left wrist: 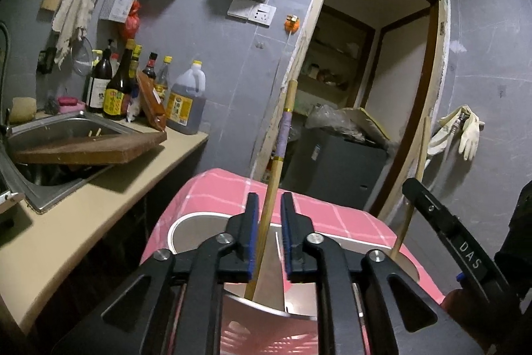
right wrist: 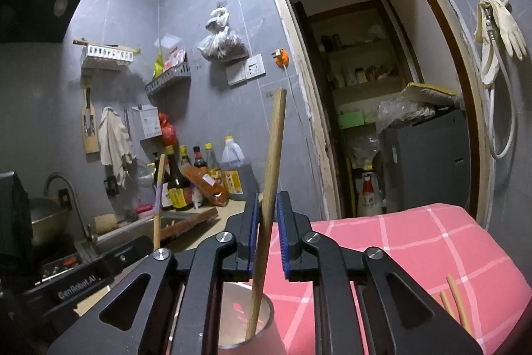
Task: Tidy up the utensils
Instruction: 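Open both tools to release the chopsticks inside the caddy, then move both open tools back over the remaining chopsticks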
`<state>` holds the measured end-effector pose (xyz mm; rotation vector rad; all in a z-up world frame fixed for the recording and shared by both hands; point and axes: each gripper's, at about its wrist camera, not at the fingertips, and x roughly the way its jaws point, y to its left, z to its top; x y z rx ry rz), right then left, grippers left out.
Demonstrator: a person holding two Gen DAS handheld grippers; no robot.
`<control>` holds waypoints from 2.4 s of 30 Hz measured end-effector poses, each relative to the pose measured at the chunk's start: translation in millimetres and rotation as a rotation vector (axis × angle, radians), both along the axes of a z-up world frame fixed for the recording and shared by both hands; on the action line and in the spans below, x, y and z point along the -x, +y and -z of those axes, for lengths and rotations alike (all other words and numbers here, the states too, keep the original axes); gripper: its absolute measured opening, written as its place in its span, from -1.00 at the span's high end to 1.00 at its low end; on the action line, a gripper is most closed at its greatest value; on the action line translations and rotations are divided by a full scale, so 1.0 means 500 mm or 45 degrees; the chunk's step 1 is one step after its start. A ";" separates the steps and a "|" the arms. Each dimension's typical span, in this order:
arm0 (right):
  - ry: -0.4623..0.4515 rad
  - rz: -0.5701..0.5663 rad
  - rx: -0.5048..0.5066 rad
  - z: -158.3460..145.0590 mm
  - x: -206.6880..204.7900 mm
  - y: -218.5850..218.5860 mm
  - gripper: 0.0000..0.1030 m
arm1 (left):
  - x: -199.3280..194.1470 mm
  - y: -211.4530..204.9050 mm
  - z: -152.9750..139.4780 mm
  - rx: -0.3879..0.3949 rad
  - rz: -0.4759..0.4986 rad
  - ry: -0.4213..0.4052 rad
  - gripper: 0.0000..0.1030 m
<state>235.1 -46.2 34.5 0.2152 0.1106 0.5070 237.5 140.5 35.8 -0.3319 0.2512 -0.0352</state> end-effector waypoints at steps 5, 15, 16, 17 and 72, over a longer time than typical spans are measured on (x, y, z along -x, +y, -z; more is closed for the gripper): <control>-0.001 0.005 0.005 -0.004 0.008 -0.012 0.55 | 0.019 0.003 -0.011 0.028 0.015 -0.006 0.56; -0.029 0.093 0.025 -0.033 0.062 -0.099 -0.25 | 0.060 -0.054 -0.059 -0.035 0.034 -0.023 -0.08; -0.032 0.100 0.030 -0.035 0.069 -0.109 -0.30 | 0.067 -0.067 -0.062 -0.054 0.036 -0.028 -0.16; -0.038 0.112 0.040 -0.038 0.079 -0.119 -0.38 | 0.072 -0.079 -0.065 -0.068 0.045 -0.033 -0.22; 0.744 0.121 0.464 0.154 -0.007 -0.323 0.08 | -0.062 -0.393 0.158 -0.207 0.486 0.748 0.07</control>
